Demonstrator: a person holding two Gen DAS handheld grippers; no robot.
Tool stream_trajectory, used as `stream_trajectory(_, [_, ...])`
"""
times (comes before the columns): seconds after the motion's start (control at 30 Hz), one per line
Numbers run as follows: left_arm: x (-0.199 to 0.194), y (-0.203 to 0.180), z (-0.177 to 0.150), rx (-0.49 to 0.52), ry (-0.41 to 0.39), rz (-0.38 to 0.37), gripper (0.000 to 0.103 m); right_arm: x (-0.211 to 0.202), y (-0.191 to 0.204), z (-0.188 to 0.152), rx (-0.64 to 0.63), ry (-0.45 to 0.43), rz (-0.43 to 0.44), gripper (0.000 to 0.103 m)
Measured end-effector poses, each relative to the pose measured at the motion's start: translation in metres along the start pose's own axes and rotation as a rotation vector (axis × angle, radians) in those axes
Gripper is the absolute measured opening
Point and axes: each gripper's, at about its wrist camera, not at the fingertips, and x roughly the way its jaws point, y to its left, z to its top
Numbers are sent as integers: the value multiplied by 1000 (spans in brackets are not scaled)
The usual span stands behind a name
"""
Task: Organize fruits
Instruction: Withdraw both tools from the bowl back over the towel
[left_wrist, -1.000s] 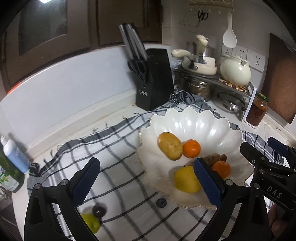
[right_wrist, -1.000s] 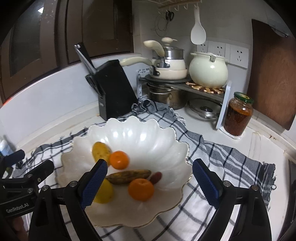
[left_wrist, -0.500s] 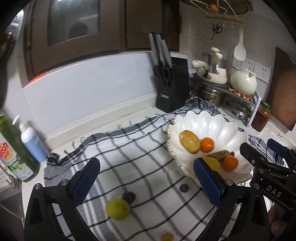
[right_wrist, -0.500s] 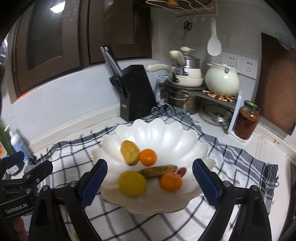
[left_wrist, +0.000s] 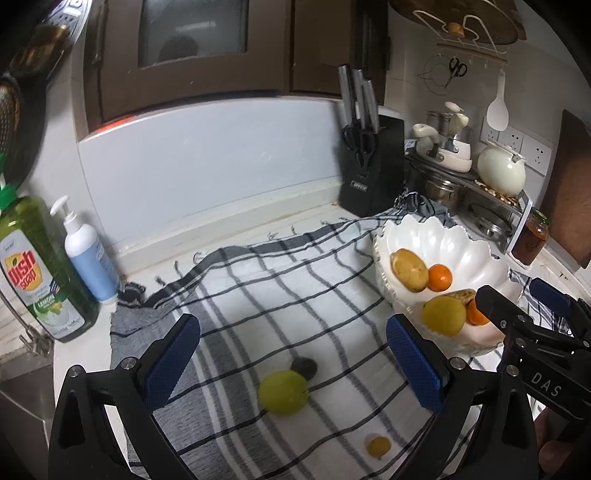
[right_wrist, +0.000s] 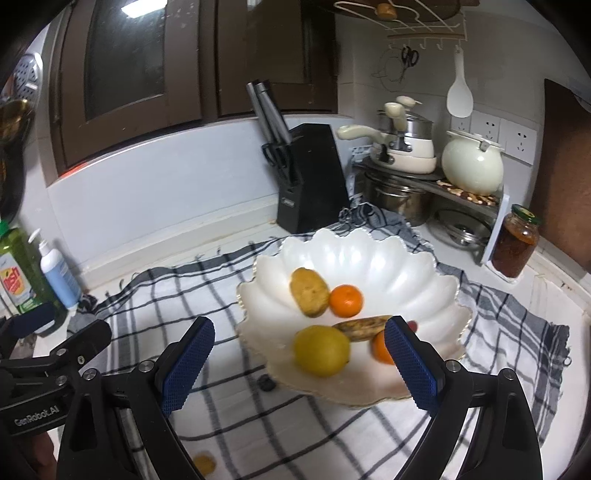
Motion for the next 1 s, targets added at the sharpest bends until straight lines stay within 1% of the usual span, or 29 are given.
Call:
stream_trajectory(0.13, [5,9,-10,-8,25,5,103,1,10,-9,-9,10,6,94])
stream_trajectory(0.3, [14,15,-23,-32,65,-13,102,6,16,-20,-17,30,7,94])
stream_trajectory(0.53, [24,13,-37,-14,81,-12,101,12,16,-33,-11,53,1,94])
stream_trajectory(0.8, [45,10,-54,-2,126,-16,96,23,15,-51,0,91,-3,94])
stream_trajectory(1.0, [59,10,-64,-1,161,-23,89,33,15,-62,3,117,-11,94])
